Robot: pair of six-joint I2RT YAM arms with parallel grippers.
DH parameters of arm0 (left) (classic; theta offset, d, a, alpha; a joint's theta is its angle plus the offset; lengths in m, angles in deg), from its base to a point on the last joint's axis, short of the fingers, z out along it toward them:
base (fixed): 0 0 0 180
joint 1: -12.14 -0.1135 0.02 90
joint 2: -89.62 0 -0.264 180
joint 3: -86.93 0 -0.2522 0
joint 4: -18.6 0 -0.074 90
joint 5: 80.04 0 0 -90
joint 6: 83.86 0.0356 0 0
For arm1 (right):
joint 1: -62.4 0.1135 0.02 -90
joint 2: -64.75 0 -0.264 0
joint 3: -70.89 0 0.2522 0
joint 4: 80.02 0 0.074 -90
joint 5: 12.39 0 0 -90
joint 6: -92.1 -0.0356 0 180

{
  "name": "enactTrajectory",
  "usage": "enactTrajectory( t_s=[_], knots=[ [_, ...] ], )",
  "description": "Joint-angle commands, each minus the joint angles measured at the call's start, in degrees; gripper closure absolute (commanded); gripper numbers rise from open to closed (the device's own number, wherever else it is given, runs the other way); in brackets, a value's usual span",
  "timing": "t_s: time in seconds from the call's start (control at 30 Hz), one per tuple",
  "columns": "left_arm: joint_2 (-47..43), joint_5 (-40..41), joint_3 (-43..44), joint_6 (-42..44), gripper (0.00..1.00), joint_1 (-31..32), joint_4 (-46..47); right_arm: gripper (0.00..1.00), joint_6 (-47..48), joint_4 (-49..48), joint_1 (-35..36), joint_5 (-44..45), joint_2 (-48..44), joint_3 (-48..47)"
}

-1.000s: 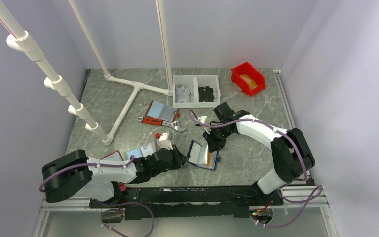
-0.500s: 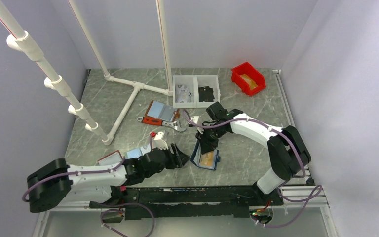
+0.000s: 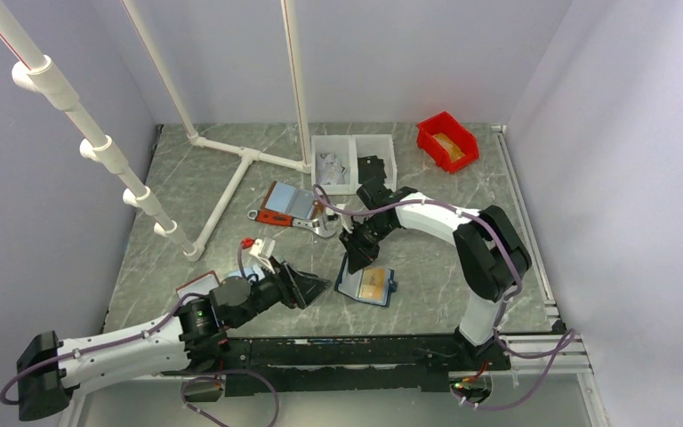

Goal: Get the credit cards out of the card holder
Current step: Remove the credit card from the card holder.

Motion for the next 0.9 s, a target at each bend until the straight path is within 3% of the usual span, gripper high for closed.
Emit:
enactTrajectory(
  t_s=[0.0, 0.17, 0.37, 0.43, 0.87],
  knots=[
    [5.18, -6.63, 2.34, 2.80, 0.32, 0.05, 4.31, 0.81, -1.81, -0.62, 0.35, -2.56, 1.38, -0.96],
    [22.43, -9.34, 8.32, 3.98, 0.32, 0.09, 10.80, 0.79, -1.44, -0.07, 0.31, -2.64, 1.20, -1.36],
    [39.17, -7.59, 16.06, 3.99, 0.57, -0.03, 12.70, 0.78, -0.91, 0.99, 0.18, -3.37, 1.96, -1.85],
    [42.24, -6.76, 18.18, 3.68, 0.65, -0.71, 10.78, 0.78, -0.82, 1.05, 0.01, -3.54, 2.02, -1.81],
    [58.20, -13.80, 20.57, -4.02, 0.72, -6.45, 13.15, 0.76, 3.40, 3.77, -0.83, -2.00, -1.76, -1.06]
  ],
)
